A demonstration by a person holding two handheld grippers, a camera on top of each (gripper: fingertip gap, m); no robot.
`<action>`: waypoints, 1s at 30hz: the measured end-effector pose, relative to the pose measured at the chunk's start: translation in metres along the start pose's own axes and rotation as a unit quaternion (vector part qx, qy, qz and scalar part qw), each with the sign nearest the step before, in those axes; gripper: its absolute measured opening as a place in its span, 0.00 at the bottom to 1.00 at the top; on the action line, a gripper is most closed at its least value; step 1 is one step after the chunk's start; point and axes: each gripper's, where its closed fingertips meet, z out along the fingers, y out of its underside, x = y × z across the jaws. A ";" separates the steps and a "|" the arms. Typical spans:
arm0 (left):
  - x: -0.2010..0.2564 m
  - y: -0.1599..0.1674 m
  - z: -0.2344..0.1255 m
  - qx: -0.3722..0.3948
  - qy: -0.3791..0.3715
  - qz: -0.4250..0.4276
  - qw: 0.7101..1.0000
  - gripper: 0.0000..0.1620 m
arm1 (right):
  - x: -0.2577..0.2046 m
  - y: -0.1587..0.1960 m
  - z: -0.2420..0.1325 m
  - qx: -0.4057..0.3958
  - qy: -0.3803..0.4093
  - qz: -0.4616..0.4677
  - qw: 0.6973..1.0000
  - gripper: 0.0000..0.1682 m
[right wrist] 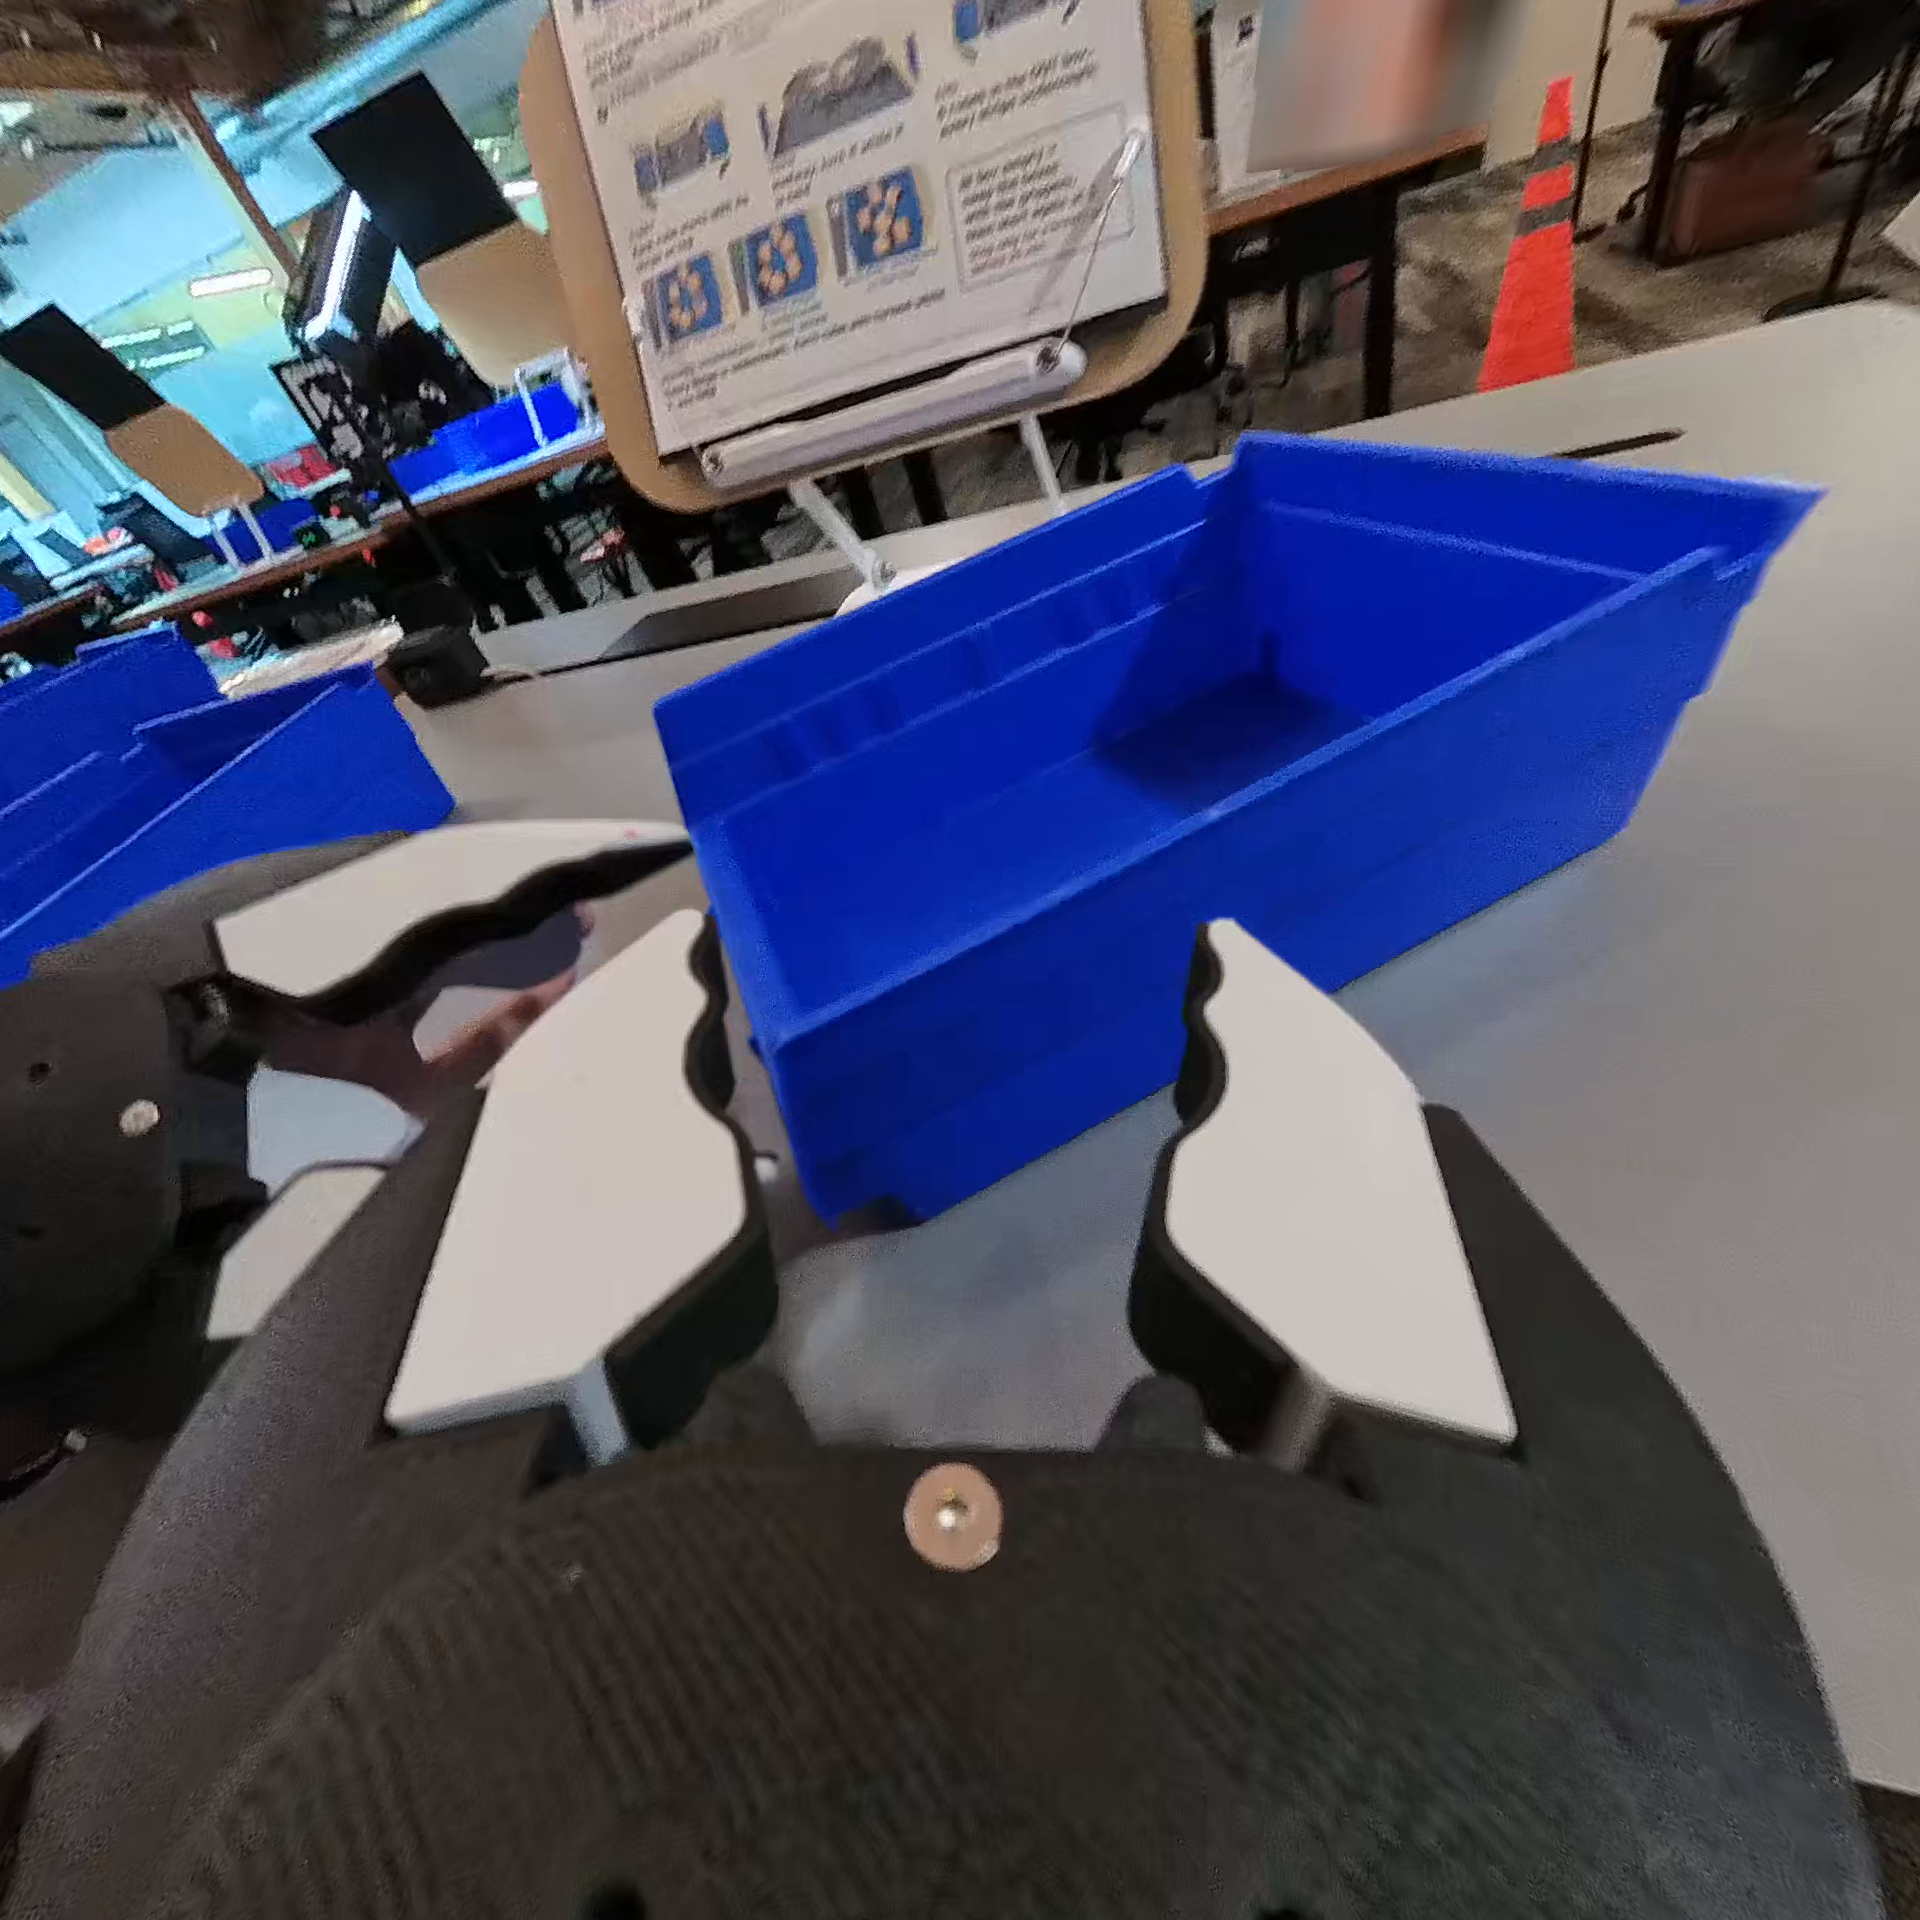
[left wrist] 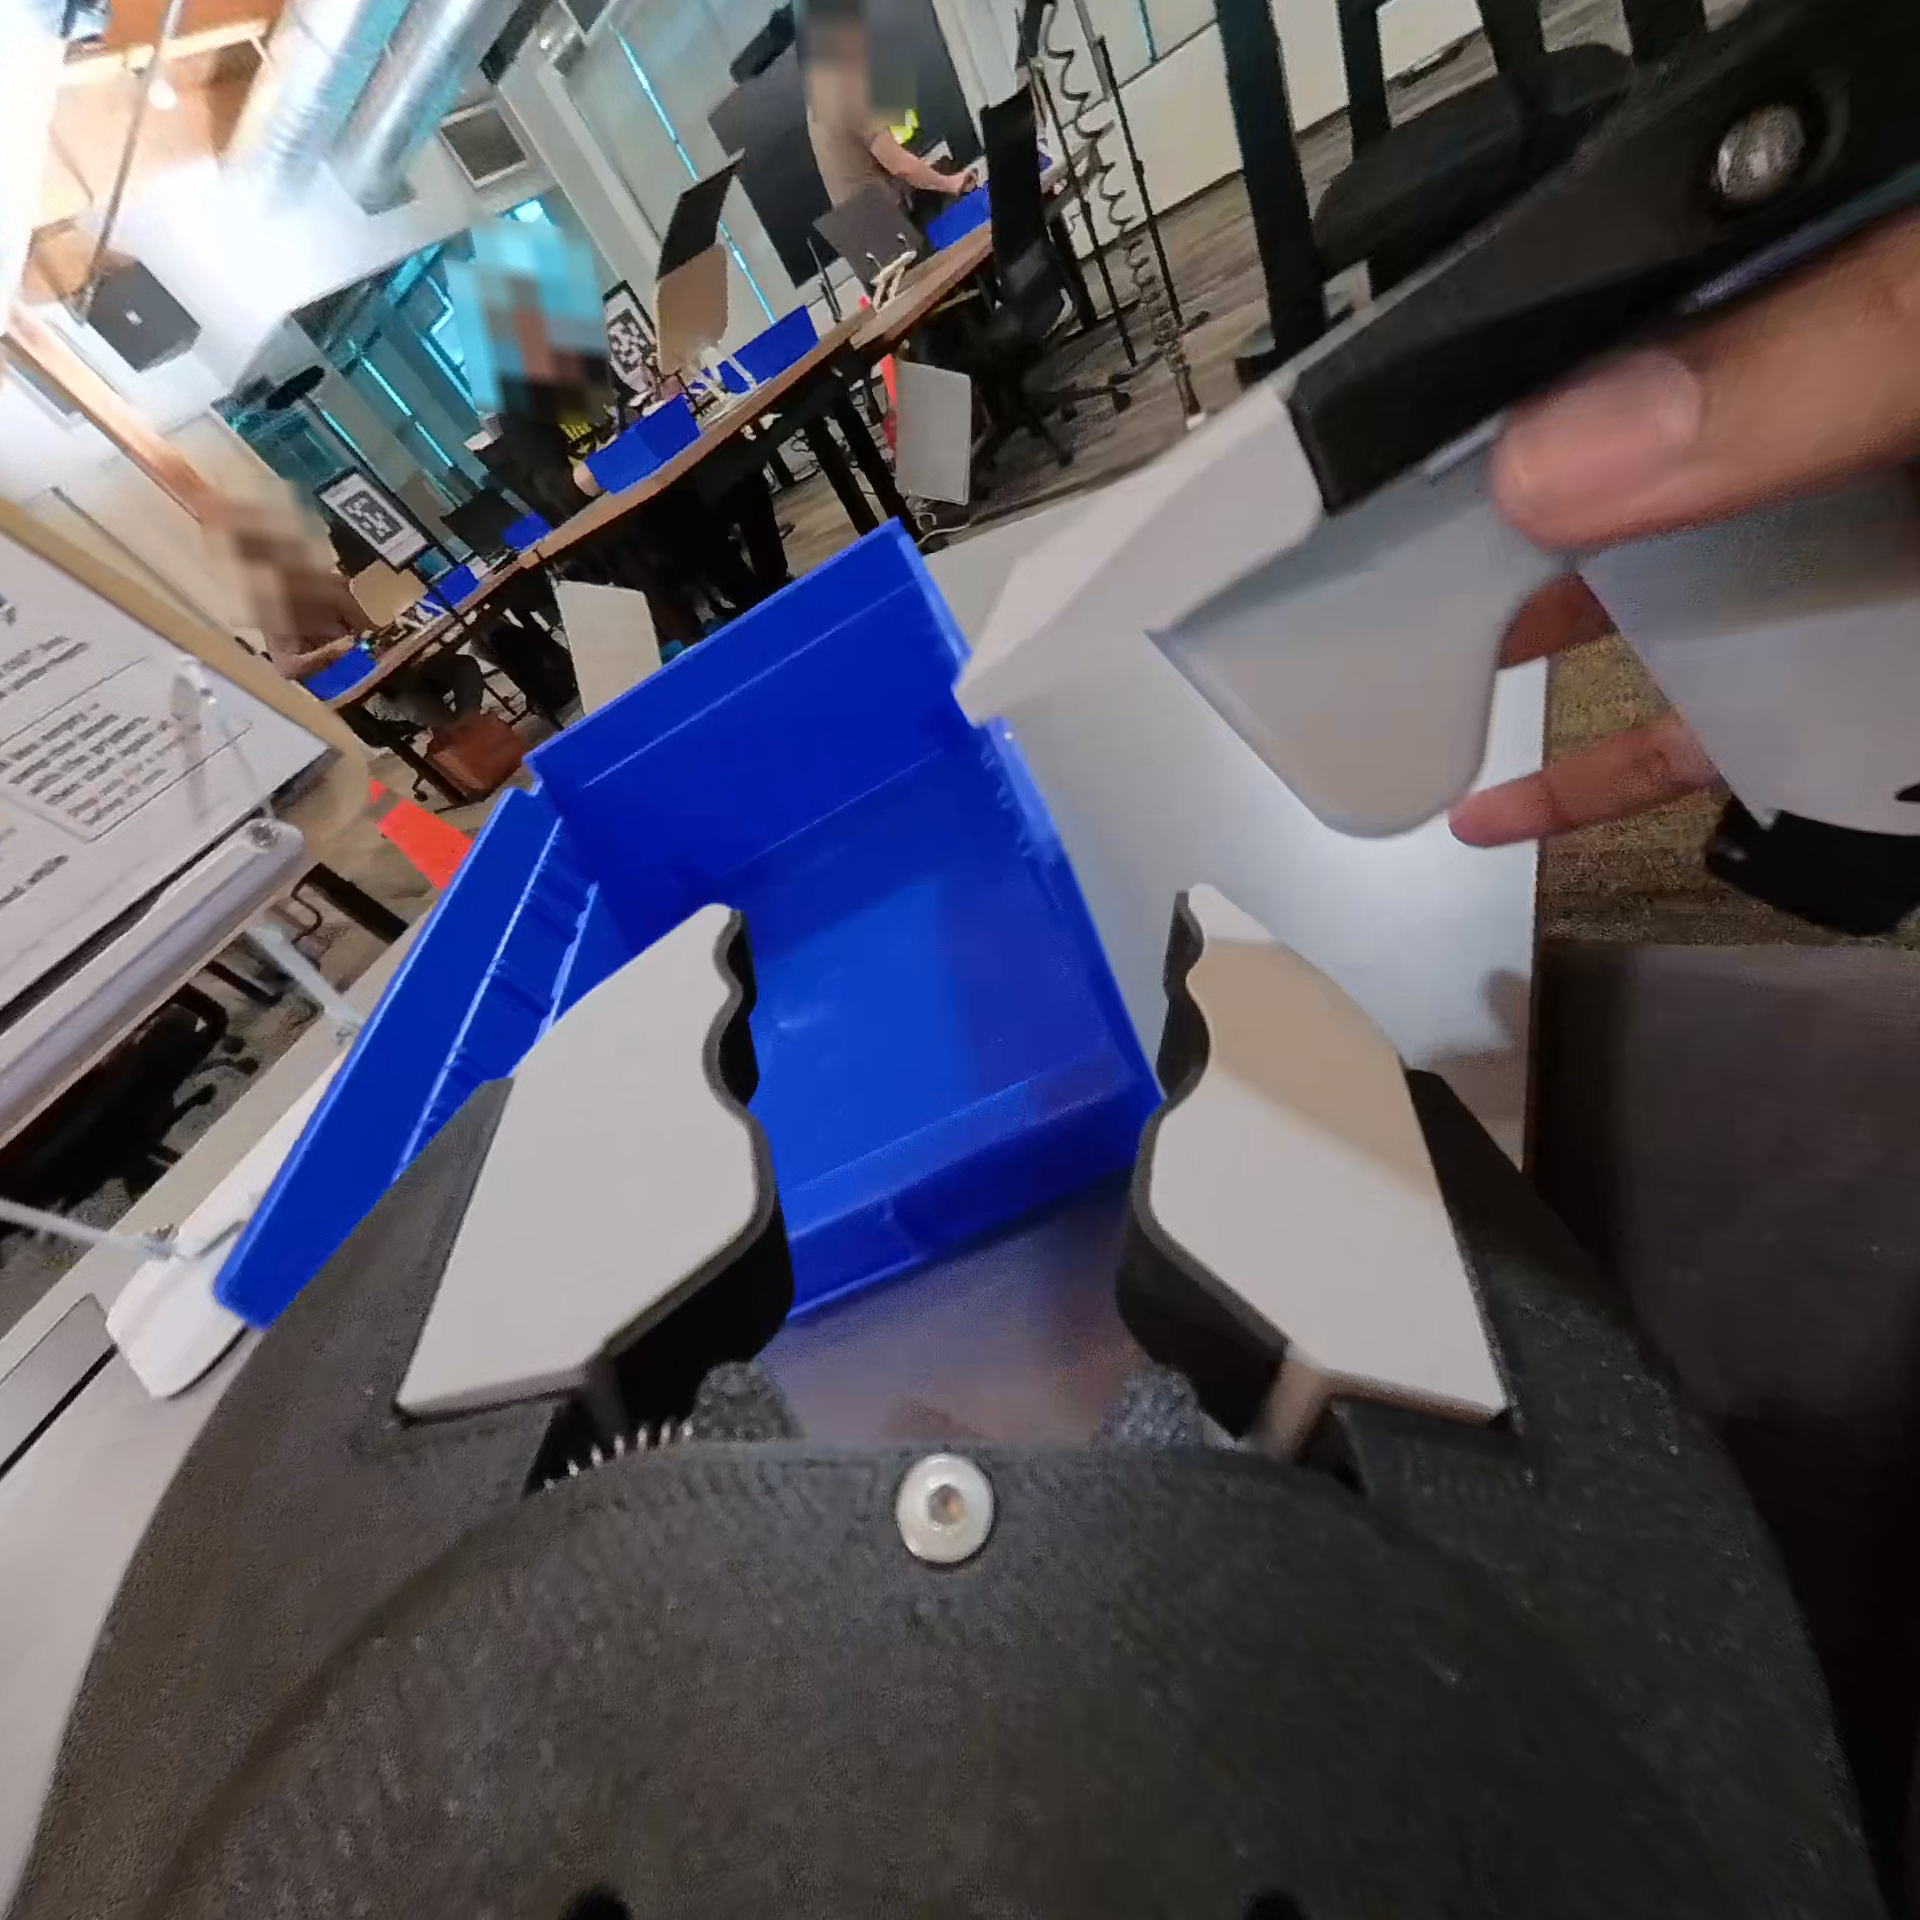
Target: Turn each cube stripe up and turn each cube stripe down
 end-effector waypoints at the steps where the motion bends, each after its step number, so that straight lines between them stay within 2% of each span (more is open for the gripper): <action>1: -0.005 0.001 -0.004 -0.001 -0.002 -0.008 1.000 0.48 | -0.004 0.002 0.003 -0.009 -0.007 -0.002 1.000 0.51; 4: -0.020 0.011 -0.015 -0.020 -0.005 -0.044 0.999 0.51 | -0.008 0.001 0.007 -0.024 -0.014 -0.038 0.999 0.52; 9: -0.064 0.044 -0.030 -0.047 -0.059 -0.150 0.986 0.50 | -0.028 0.010 0.015 -0.039 -0.017 -0.095 0.995 0.55; 12: -0.086 0.046 -0.037 -0.028 -0.084 -0.226 0.970 0.48 | -0.032 0.021 0.021 -0.045 0.010 -0.140 0.989 0.58; 15: -0.097 0.043 -0.042 -0.002 -0.099 -0.273 0.957 0.47 | -0.024 0.024 0.028 -0.039 0.055 -0.200 0.977 0.53; 18: -0.096 0.047 -0.041 -0.018 -0.096 -0.254 0.962 0.48 | -0.006 0.023 0.033 -0.040 0.101 -0.227 0.968 0.45; 20: -0.095 0.049 -0.040 -0.030 -0.101 -0.223 0.969 0.48 | 0.007 0.027 0.038 -0.059 0.097 -0.203 0.973 0.53; 22: -0.093 0.048 -0.039 -0.032 -0.102 -0.208 0.972 0.48 | 0.021 0.026 0.040 -0.069 0.095 -0.162 0.980 0.52; 24: -0.093 0.048 -0.039 -0.032 -0.103 -0.209 0.972 0.48 | 0.040 0.022 0.042 -0.070 0.115 -0.155 0.979 0.47; 26: -0.095 0.051 -0.039 -0.036 -0.105 -0.212 0.971 0.48 | 0.062 0.014 0.043 -0.071 0.144 -0.170 0.972 0.38; 29: -0.100 0.054 -0.040 -0.039 -0.117 -0.217 0.968 0.48 | 0.092 0.008 0.048 -0.084 0.157 -0.166 0.970 0.15; 30: -0.103 0.055 -0.041 -0.038 -0.120 -0.222 0.967 0.48 | 0.100 0.007 0.049 -0.090 0.154 -0.150 0.973 0.11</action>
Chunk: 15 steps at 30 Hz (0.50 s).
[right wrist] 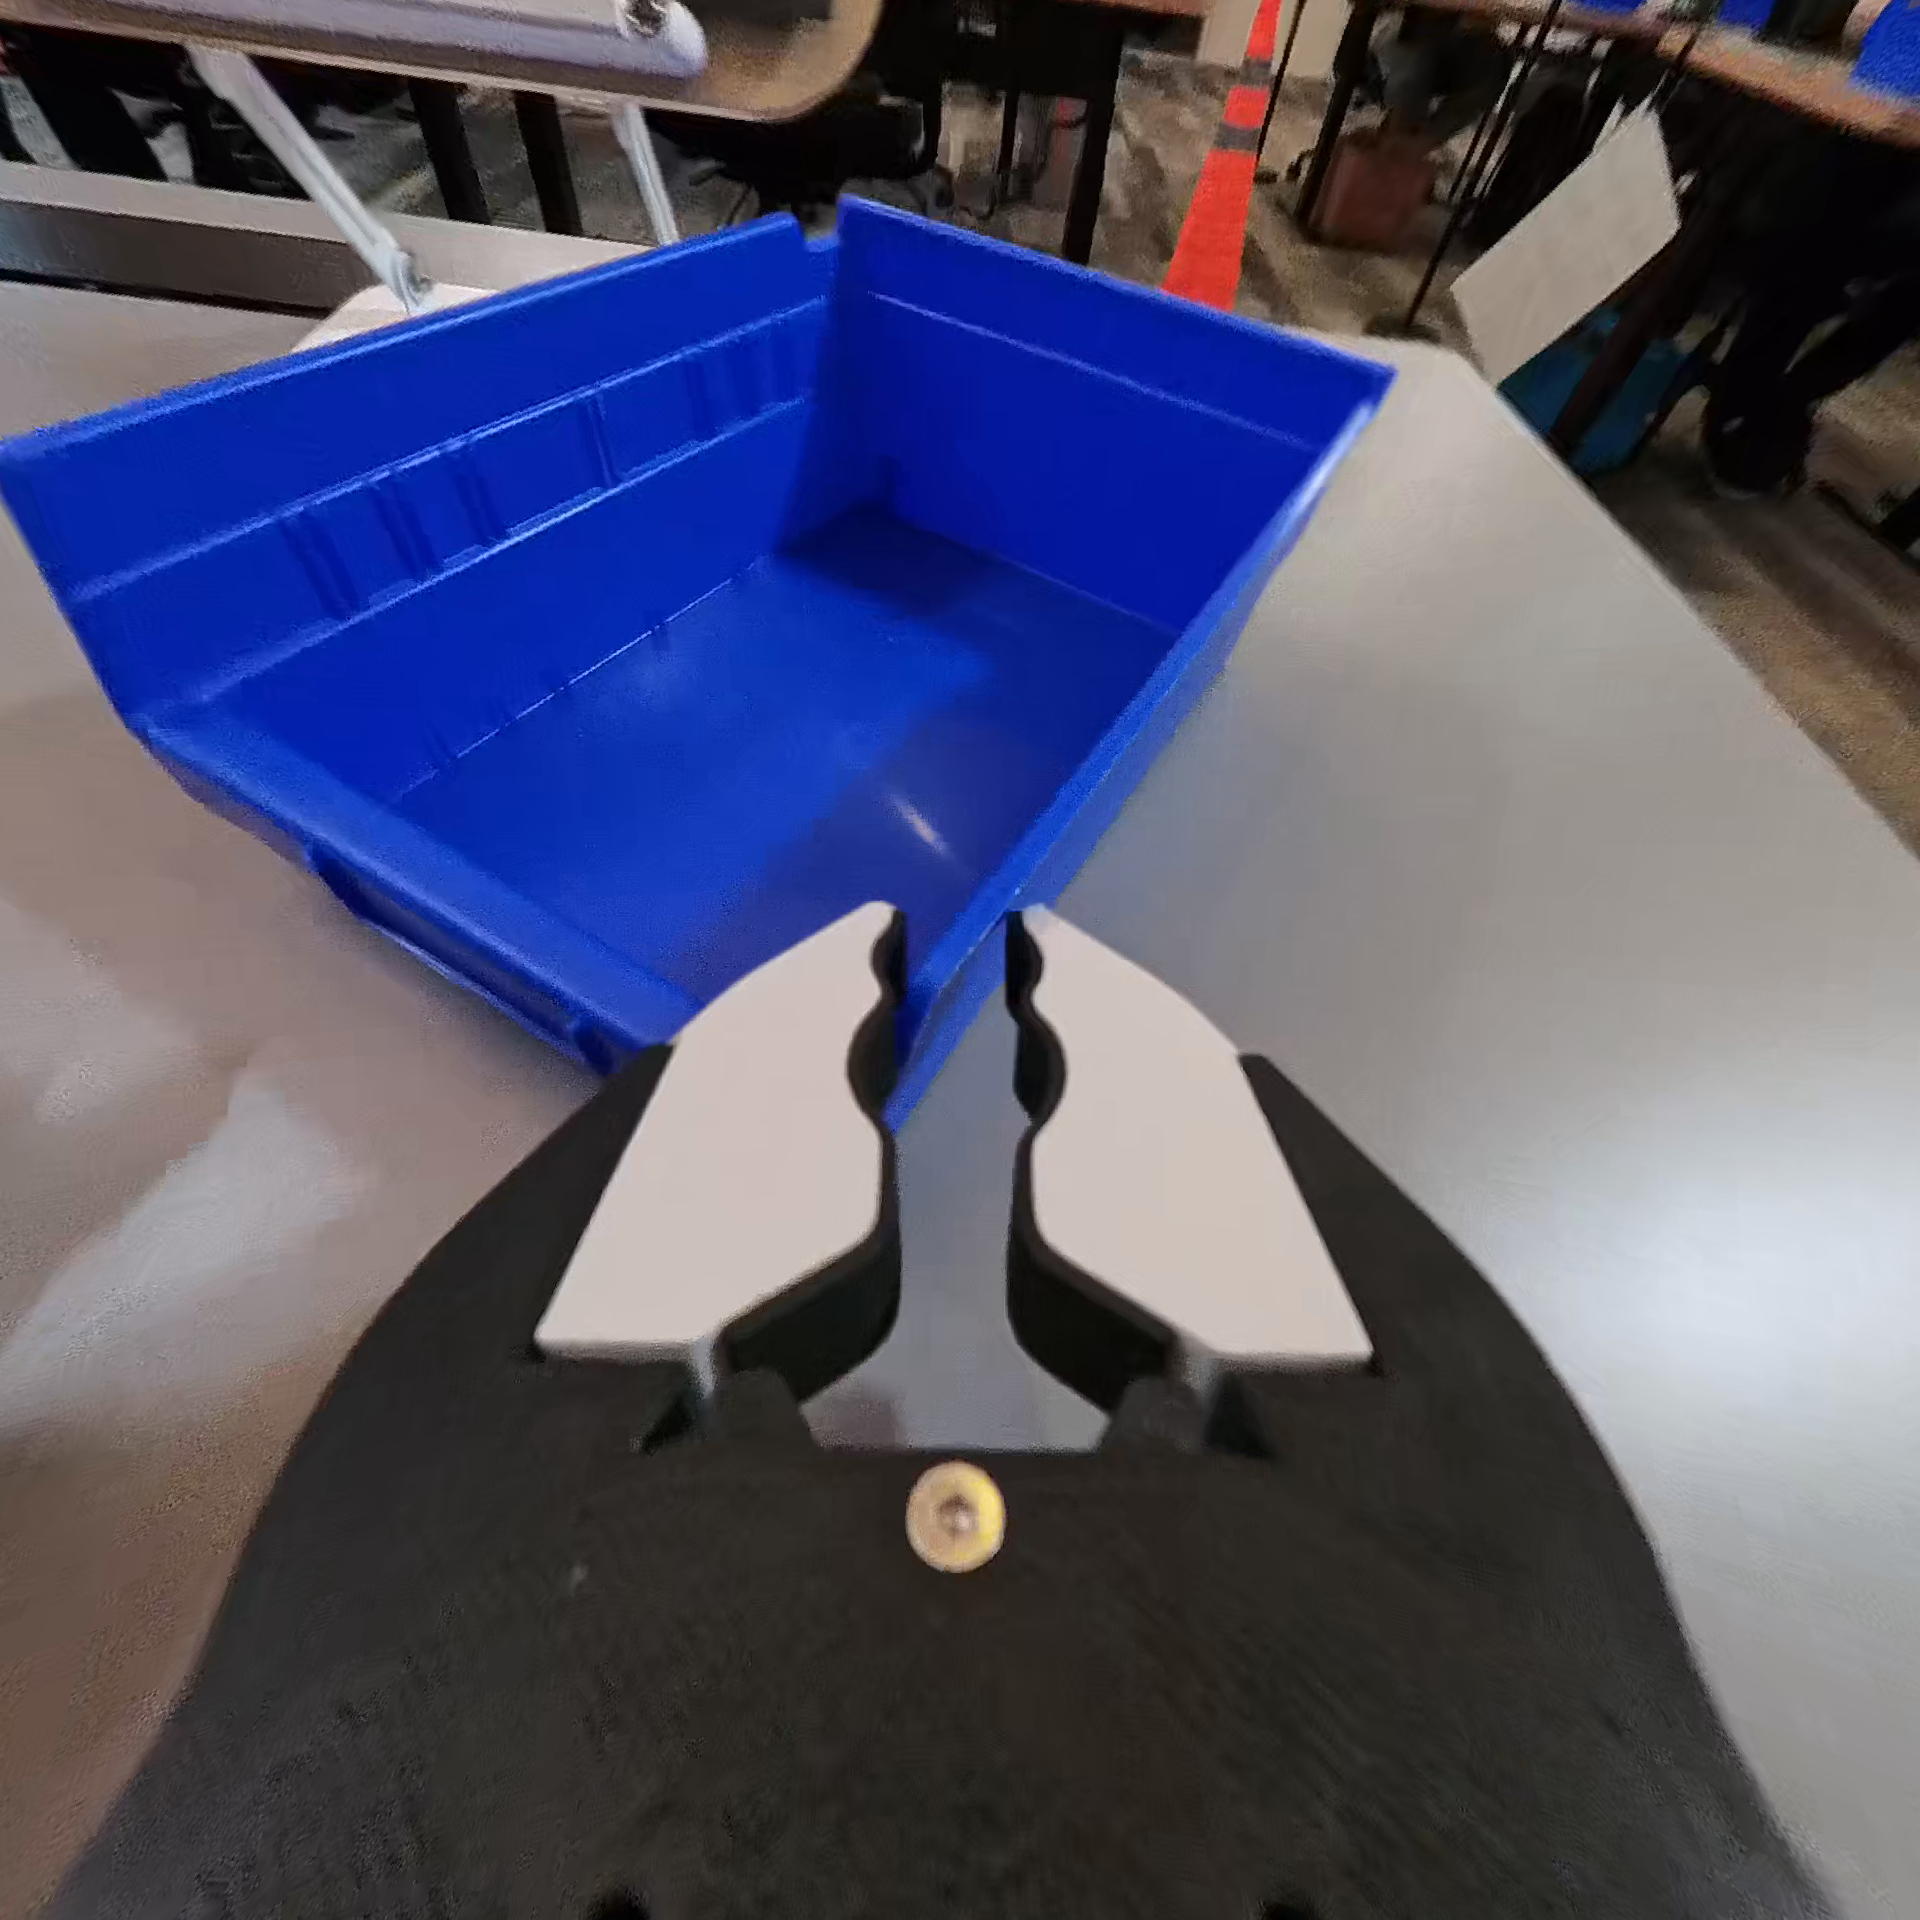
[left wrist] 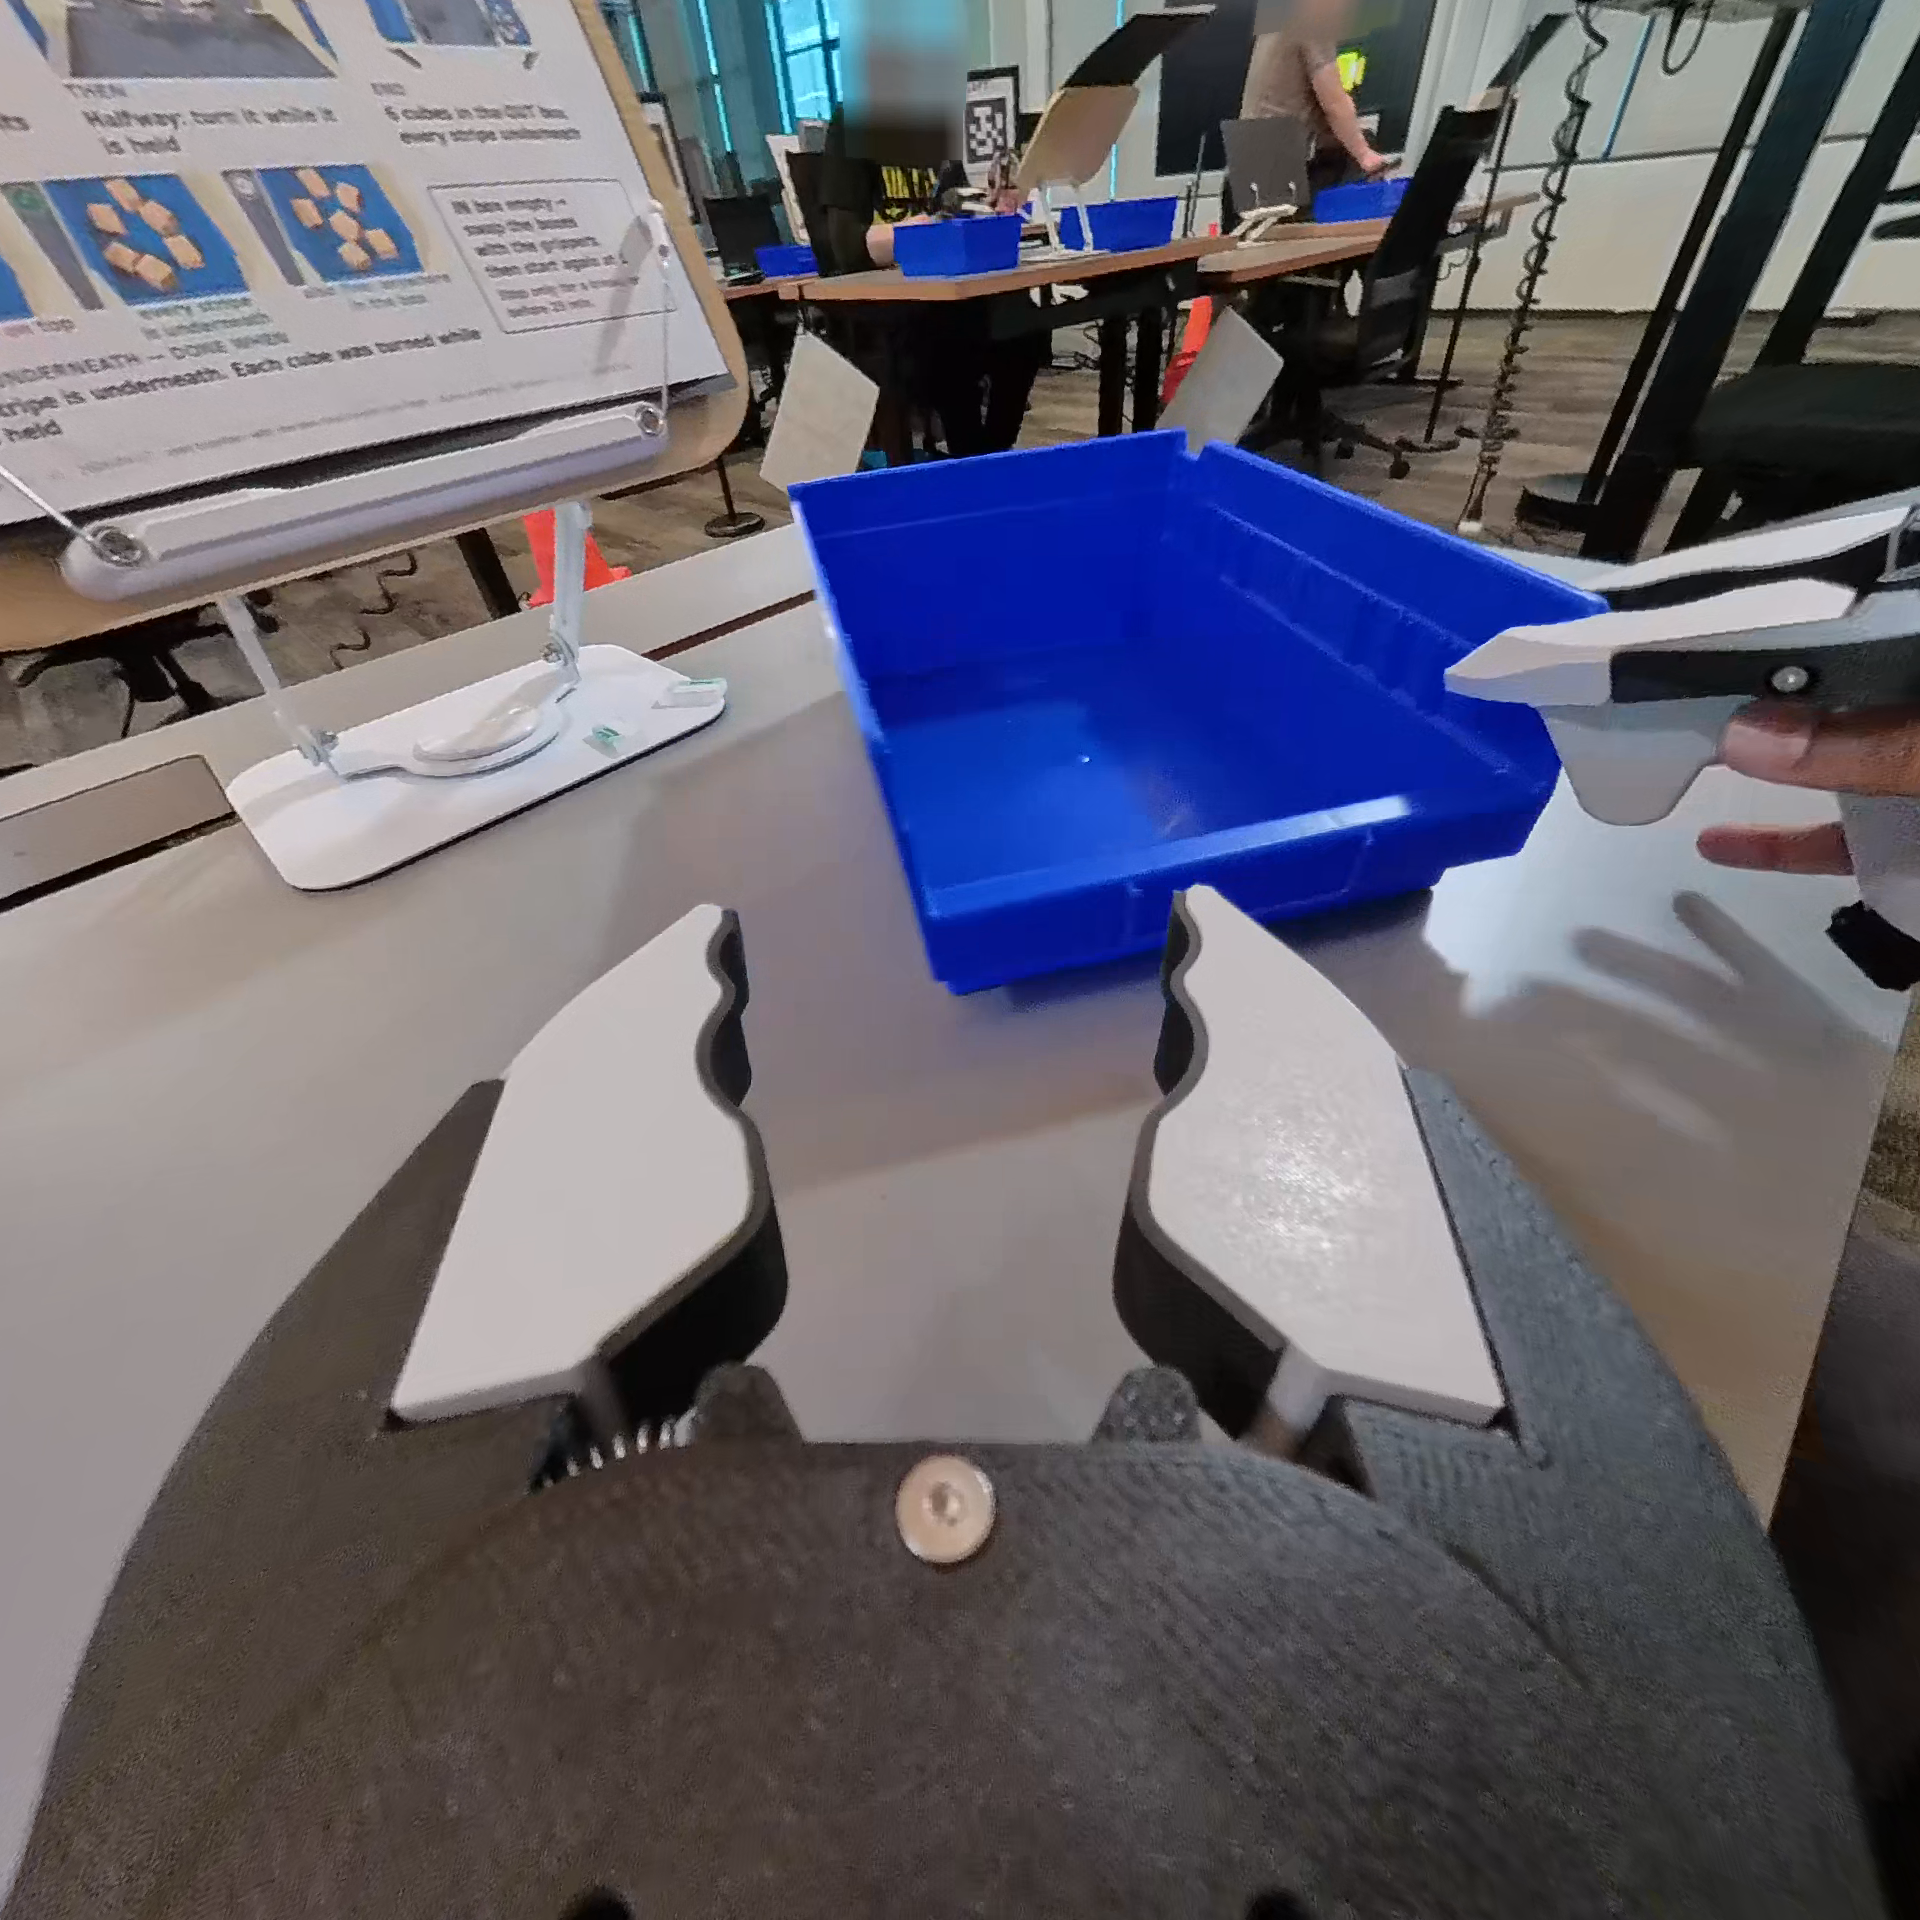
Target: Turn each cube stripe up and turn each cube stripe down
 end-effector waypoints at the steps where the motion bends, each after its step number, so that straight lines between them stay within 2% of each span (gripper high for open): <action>1: -0.002 -0.001 0.000 0.003 -0.003 -0.008 1.000 0.48 | 0.007 0.000 0.003 -0.004 -0.008 0.009 1.000 0.10; 6: -0.015 -0.005 -0.003 0.018 -0.017 -0.066 0.997 0.47 | 0.073 0.002 0.018 -0.024 0.008 0.031 0.999 0.03; 12: -0.031 -0.007 -0.007 0.027 -0.036 -0.096 0.994 0.45 | 0.163 0.011 0.019 -0.028 -0.017 0.122 0.992 0.04; 15: -0.033 -0.007 -0.006 0.026 -0.035 -0.101 0.994 0.45 | 0.200 0.016 0.011 -0.029 0.012 0.087 0.996 0.05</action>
